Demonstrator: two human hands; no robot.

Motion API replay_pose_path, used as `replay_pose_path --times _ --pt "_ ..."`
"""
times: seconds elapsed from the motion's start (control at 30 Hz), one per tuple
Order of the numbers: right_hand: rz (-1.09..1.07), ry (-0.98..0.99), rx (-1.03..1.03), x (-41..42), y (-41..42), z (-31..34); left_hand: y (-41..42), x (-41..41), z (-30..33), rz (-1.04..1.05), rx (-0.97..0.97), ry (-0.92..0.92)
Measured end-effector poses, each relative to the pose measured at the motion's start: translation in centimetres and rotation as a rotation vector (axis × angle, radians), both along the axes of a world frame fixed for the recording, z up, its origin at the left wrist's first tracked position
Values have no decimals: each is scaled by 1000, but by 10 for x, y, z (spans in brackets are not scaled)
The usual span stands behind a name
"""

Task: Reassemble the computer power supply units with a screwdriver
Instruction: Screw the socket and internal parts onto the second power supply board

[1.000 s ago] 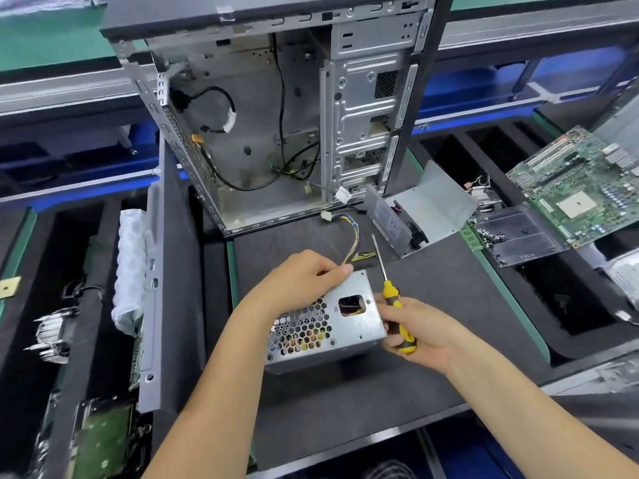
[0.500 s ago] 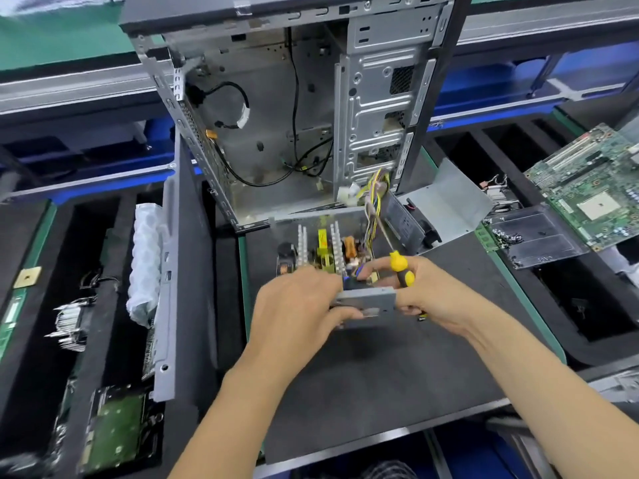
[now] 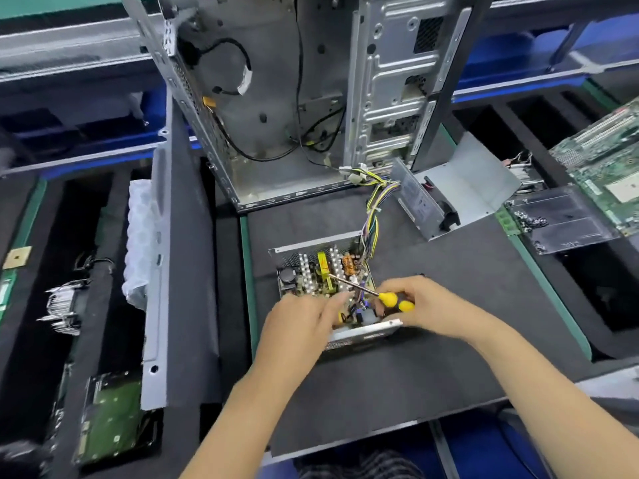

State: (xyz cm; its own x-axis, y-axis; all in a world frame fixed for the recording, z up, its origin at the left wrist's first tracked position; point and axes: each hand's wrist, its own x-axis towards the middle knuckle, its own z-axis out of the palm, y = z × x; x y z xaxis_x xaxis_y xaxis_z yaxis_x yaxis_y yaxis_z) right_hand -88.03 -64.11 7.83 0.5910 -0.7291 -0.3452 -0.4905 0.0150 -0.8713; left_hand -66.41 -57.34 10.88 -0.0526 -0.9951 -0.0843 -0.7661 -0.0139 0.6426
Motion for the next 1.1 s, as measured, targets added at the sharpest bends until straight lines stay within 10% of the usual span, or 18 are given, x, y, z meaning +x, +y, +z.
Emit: replay_pose_path --times 0.23,0.6,1.1 --pt "-675 426 -260 -59 -17 -15 -15 -5 2 79 -109 -142" --pt "-496 551 -384 -45 -24 -30 -4 -15 -12 130 -41 95" --pt "-687 192 -301 -40 -14 3 -32 -21 10 203 -17 338"
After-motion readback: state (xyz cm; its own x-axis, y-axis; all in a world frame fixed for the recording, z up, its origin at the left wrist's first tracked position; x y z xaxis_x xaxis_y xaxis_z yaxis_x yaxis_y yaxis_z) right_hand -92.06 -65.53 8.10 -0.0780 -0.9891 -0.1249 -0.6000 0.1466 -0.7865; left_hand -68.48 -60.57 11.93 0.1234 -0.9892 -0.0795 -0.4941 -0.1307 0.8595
